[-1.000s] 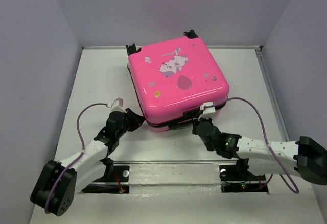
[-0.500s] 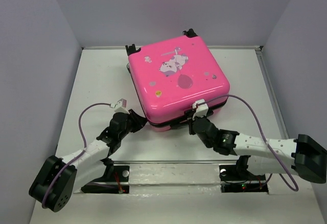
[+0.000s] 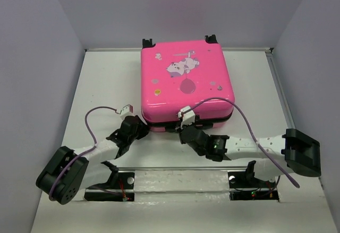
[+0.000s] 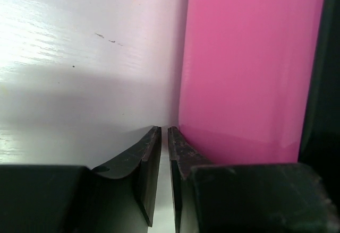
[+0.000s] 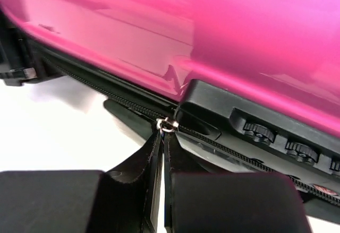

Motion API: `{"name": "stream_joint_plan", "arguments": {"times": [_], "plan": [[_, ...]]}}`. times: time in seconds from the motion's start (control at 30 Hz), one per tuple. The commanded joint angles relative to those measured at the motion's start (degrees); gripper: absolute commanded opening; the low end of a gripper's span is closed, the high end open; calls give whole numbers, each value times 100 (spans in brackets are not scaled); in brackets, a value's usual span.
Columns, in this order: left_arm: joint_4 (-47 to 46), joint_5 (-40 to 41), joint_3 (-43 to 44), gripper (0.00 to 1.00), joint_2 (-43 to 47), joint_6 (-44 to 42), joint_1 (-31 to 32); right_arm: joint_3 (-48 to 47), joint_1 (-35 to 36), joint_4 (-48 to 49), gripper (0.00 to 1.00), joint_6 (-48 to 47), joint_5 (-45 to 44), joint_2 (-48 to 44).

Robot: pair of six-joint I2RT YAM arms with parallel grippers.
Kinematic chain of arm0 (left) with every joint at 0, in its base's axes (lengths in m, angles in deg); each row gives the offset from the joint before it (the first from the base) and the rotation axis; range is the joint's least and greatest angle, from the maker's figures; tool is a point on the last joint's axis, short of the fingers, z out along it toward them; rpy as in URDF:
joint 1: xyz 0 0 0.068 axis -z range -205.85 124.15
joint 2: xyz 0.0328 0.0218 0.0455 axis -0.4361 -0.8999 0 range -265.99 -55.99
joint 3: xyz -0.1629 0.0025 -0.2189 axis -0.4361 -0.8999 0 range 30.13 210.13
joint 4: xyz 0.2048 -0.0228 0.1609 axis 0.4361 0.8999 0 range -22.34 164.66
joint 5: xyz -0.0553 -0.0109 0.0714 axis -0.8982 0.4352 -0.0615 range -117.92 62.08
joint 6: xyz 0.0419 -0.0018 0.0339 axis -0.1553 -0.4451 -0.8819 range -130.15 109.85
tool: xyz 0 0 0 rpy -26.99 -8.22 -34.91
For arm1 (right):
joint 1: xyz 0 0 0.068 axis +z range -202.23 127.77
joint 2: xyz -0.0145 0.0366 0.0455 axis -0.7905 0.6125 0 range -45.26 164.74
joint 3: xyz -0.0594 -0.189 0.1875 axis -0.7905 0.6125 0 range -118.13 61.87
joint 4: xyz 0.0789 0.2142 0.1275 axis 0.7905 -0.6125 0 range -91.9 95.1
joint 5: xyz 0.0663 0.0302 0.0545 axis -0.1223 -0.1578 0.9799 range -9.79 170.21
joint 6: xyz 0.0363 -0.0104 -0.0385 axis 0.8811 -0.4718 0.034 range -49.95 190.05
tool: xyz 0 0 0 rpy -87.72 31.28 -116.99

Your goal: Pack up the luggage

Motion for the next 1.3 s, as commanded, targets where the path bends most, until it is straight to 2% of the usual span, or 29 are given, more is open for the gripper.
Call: {"name": "stream_joint_plan", "arguments": {"times": [0.0, 0.1, 0.13, 0.23, 0.53, 0.73, 0.83, 0.87, 0.9, 0.93, 1.0, 1.03, 1.1, 1.13, 1.2, 1.27], "plan": [[-1638, -1081, 493, 29, 177, 231, 411, -185, 606, 730, 7, 616, 1366, -297], [-1603, -1046, 449, 29, 257, 222, 411, 184, 502, 124, 7, 853, 811, -947], [-1603, -1063, 449, 29, 239, 240, 411, 280, 440, 53, 7, 888, 950, -1288], [-1646, -1081, 501, 28, 152, 284, 420, 89, 439, 52, 7, 731, 1196, -1345], [-1770, -1151, 748, 28, -68, 284, 455, -1606, 553, 1054, 7, 415, 2787, 1071], [-2058, -1160, 599, 28, -191, 363, 455, -2451, 606, 1221, 7, 203, 3035, 1652], [-2139, -1177, 554, 27, -201, 416, 455, -2374, 606, 1256, 7, 273, 2797, 1618], [-2078, -1099, 563, 27, -157, 372, 438, -2094, 606, 1256, 7, 378, 2736, 1365], [-1834, -1037, 624, 27, -8, 233, 420, -1944, 606, 1074, 17, 457, 2709, 1189], [-1640, -906, 686, 27, 80, 127, 385, -1786, 606, 915, 32, 641, 2735, 1004], [-1174, -757, 861, 28, 265, -102, 254, -1574, 606, 380, 64, 818, 2814, 600], [-972, -755, 1019, 33, 361, -199, 44, -1530, 606, -258, 83, 853, 2910, 241], [-575, -843, 1169, 40, 520, -375, -290, -1520, 606, -763, 91, 880, 3061, -156], [-461, -956, 1300, 48, 546, -393, -710, -1468, 606, -1104, 95, 854, 2982, -602], [-399, -1308, 1511, 61, 547, -367, -1125, -1494, 545, -1449, 100, 749, 2325, -1035], [-363, -1440, 1670, 71, 538, -253, -1564, -1616, 274, -1889, 100, 556, 1667, -1561]]}}
